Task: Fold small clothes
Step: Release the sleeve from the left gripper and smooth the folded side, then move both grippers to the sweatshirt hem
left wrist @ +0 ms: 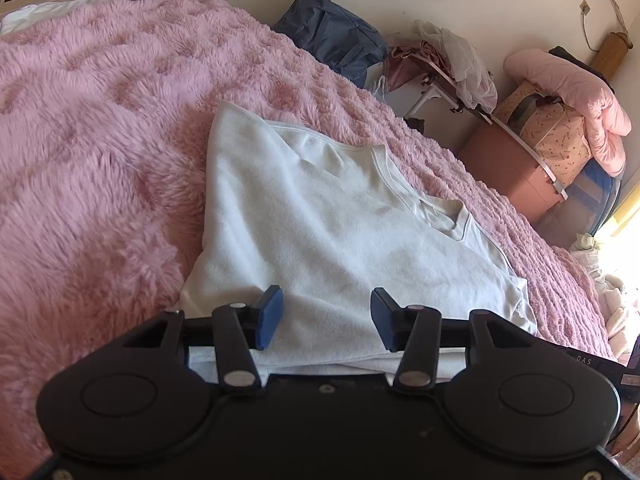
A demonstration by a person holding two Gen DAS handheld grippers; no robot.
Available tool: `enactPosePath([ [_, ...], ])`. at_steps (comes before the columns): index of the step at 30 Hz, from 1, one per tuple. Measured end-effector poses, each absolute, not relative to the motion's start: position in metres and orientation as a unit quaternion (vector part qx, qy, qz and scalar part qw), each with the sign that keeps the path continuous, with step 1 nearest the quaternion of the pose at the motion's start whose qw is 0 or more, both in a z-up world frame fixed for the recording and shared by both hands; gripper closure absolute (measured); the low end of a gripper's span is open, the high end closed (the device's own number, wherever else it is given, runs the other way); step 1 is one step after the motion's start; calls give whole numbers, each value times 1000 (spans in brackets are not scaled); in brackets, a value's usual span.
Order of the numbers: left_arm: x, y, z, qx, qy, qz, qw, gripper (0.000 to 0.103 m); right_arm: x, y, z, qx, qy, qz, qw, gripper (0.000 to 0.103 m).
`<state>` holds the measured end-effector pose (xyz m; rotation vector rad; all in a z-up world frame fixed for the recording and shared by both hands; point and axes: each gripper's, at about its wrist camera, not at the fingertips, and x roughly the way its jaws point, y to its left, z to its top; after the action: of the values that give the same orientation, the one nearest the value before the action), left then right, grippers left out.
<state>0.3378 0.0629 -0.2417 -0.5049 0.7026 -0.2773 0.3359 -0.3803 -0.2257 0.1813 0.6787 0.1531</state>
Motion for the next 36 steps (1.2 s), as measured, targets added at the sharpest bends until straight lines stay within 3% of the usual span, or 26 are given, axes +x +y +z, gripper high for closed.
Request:
enactPosePath([
  [2,338,62,-240,-242,341,-132,899,52,335,-380,-225,84,336,73,935,90],
  [8,333,63,-240,-211,359,-126,900,51,311,-389,-210,89,320,70,941,94],
  [13,331,64,-243,-195,377,-124,897,51,303,-386,-231,72,353,68,930,96],
  [18,333,58,-214,-189,350,-142,906,52,302,-385,-226,85,357,39,929,95],
  [20,343,53,-203,-180,337,-148,912,51,297,-381,-215,71,334,27,939,89],
  [27,390,40,-203,-181,341,-118,915,51,321,-357,-193,72,266,60,959,89],
  [36,407,56,-240,-233,376,-87,893,50,357,-353,-234,31,326,21,945,89],
])
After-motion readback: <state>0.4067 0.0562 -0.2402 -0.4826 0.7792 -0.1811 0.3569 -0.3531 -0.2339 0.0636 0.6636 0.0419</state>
